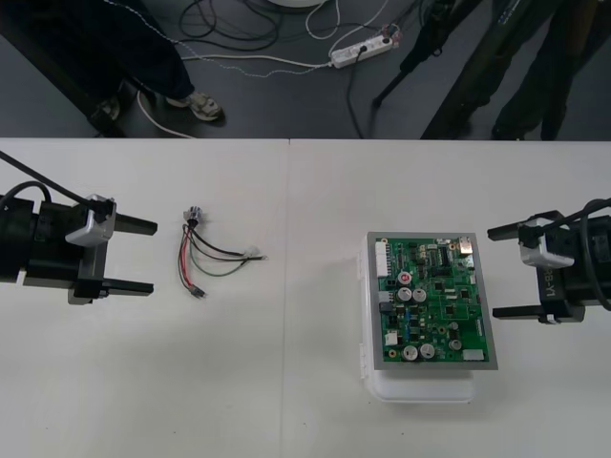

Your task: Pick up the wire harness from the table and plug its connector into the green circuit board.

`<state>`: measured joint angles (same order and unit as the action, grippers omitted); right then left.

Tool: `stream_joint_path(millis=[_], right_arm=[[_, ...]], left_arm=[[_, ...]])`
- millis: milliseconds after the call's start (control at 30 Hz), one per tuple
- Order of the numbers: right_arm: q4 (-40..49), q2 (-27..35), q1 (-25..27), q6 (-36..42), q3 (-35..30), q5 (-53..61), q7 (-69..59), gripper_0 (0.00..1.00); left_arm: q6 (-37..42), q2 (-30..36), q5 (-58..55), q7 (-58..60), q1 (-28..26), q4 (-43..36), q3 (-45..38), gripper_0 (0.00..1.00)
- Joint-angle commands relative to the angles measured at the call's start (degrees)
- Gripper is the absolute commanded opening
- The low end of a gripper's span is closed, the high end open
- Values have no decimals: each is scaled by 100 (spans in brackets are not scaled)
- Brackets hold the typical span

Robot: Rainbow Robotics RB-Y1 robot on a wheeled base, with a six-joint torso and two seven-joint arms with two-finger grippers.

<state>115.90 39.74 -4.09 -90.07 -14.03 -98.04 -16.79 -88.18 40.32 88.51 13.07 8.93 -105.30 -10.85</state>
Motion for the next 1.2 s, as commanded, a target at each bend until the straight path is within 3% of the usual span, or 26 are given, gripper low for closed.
stream_joint_path(millis=[33, 733, 1200], right_arm=[[29, -62, 75, 7, 67, -5, 132, 100], [29, -62, -39, 25, -109, 1595, -263, 100], [29, 113, -645, 7, -285, 1894, -975, 100]], left_arm=[[-182, 336, -9, -490, 232, -8, -146, 79], [-182, 828, 105, -1035, 698, -8, -5, 79], [-182, 1215, 281, -1606, 1190, -8, 197, 79]])
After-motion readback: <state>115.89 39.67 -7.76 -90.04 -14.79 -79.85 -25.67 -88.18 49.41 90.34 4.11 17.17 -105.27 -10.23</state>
